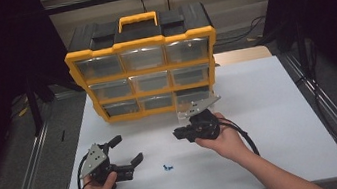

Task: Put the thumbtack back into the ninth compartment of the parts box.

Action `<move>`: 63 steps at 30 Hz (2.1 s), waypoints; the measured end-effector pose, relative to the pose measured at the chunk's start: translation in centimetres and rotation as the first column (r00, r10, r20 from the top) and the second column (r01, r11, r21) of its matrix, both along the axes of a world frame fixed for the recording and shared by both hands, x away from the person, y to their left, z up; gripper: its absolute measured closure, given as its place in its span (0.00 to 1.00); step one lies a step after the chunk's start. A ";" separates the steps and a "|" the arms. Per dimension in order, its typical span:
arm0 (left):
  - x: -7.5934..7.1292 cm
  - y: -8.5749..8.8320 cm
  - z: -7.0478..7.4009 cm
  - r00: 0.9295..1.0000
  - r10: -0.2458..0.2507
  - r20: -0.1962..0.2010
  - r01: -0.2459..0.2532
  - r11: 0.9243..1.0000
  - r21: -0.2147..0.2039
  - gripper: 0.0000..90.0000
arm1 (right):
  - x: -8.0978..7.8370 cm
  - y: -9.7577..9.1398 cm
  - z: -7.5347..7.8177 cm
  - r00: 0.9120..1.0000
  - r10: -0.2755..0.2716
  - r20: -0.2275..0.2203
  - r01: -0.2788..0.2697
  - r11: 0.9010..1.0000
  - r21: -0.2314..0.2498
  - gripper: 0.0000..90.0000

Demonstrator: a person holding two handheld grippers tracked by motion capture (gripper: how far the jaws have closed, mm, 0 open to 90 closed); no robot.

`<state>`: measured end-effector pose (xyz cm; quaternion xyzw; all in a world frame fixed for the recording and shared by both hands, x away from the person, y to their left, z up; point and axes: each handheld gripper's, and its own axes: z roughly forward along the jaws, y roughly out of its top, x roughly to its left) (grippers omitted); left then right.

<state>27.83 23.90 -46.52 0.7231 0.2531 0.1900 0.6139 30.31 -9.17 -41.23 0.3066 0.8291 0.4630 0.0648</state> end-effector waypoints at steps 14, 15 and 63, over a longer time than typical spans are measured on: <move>-0.1 -0.1 0.0 0.999 0.032 0.002 -0.032 0.999 0.008 0.02 | 0.9 -0.6 1.2 1.000 -0.013 -0.008 0.013 1.000 0.003 0.95; 0.0 0.0 0.0 1.000 0.006 0.001 -0.006 1.000 0.001 0.02 | 1.1 -0.7 1.4 1.000 -0.018 -0.007 0.018 1.000 0.004 0.95; -0.1 -0.3 -0.1 0.999 0.028 -0.015 -0.029 0.999 -0.018 0.02 | 4.9 -3.9 2.8 0.984 -0.178 0.023 0.178 0.984 0.005 0.94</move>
